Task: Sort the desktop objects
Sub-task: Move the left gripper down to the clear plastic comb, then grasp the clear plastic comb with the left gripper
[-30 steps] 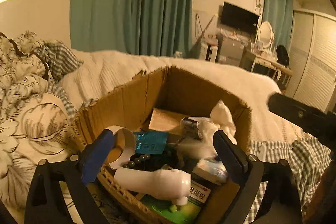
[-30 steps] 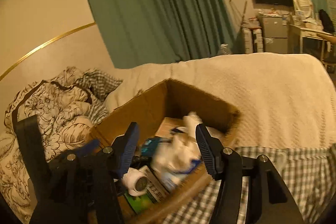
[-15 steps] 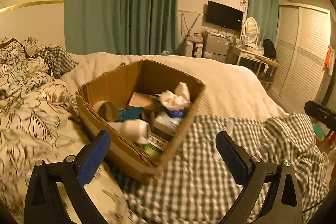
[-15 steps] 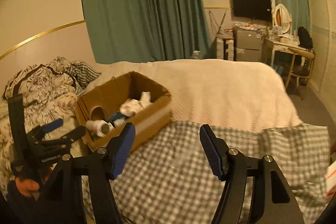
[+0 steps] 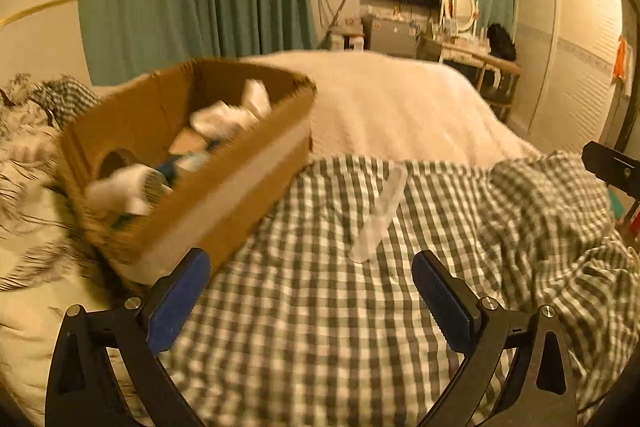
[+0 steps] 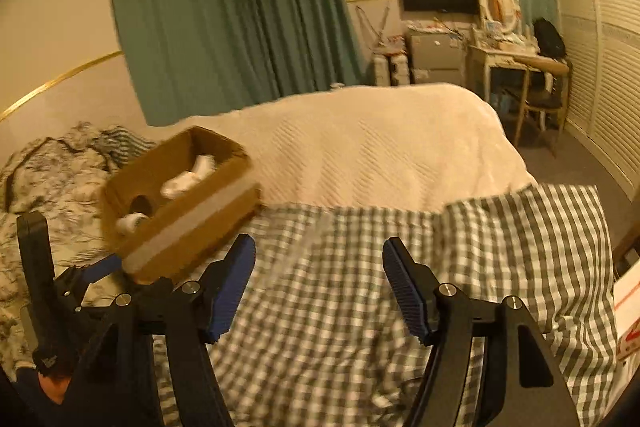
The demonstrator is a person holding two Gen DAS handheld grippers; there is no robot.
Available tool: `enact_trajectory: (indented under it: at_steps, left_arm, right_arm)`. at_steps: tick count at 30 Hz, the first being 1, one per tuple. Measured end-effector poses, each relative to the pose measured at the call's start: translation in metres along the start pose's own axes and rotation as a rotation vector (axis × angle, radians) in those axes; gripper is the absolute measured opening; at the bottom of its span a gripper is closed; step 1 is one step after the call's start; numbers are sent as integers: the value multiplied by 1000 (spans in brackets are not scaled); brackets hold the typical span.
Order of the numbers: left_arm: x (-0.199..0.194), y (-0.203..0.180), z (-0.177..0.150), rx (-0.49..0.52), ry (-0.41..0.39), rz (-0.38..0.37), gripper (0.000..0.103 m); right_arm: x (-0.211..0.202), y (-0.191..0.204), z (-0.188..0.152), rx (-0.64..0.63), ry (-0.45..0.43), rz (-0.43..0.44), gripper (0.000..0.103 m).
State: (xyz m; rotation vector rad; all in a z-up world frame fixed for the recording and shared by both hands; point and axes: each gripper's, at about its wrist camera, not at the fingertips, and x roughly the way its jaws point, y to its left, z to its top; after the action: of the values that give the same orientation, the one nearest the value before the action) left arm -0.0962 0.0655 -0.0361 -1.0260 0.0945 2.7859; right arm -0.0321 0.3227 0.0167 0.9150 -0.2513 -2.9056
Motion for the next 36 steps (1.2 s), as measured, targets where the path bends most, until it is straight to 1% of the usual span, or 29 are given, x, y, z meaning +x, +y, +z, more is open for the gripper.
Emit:
enact_trajectory:
  at_steps: [4,6,10,12,13,15,18,21,23,24,26,27,28,29,31,33,36]
  left_arm:
    - [40,-20,-2,0,40,-5,103]
    - [57,-29,-1,12,55,-6,103]
    - [93,-47,4,44,68,8,103]
    - [107,-51,6,51,72,24,103]
    - [116,-53,7,50,78,20,103]
    - [128,-56,9,43,89,9,101]
    - [140,-57,8,27,99,25,100]
    - [146,-55,8,10,113,17,100]
    - [151,-55,9,11,123,22,97]
    - [153,-55,9,12,125,19,92]
    - [156,-57,6,27,143,7,76]
    - [159,-59,5,41,154,-5,59]
    - [161,-62,4,58,165,-24,51]
    - [160,-64,3,72,162,-24,49]
    - [156,-68,1,101,159,-27,33]
    - [152,-72,-1,131,159,-21,27]
    - [143,-71,-7,134,172,-28,26]
  right_arm:
    - [28,-26,1,26,18,-28,70]
    - [44,-35,4,9,24,-44,73]
    - [69,-43,3,-62,17,-78,74]
    - [76,-49,-3,-69,20,-77,74]
    - [78,-52,-6,-61,27,-76,74]
    - [83,-61,-11,-33,57,-63,74]
    - [87,-66,-14,-15,88,-63,74]
    - [87,-60,-13,-47,83,-92,74]
    - [90,-56,-13,-67,84,-101,74]
    - [92,-56,-14,-71,90,-102,74]
    - [95,-56,-16,-71,97,-107,74]
    - [96,-57,-18,-72,103,-112,74]
    - [97,-56,-19,-73,106,-115,74]
    - [99,-56,-20,-73,109,-117,74]
    - [98,-57,-20,-73,108,-124,74]
    - [97,-57,-22,-76,106,-133,74]
    - [94,-56,-25,-86,93,-158,74]
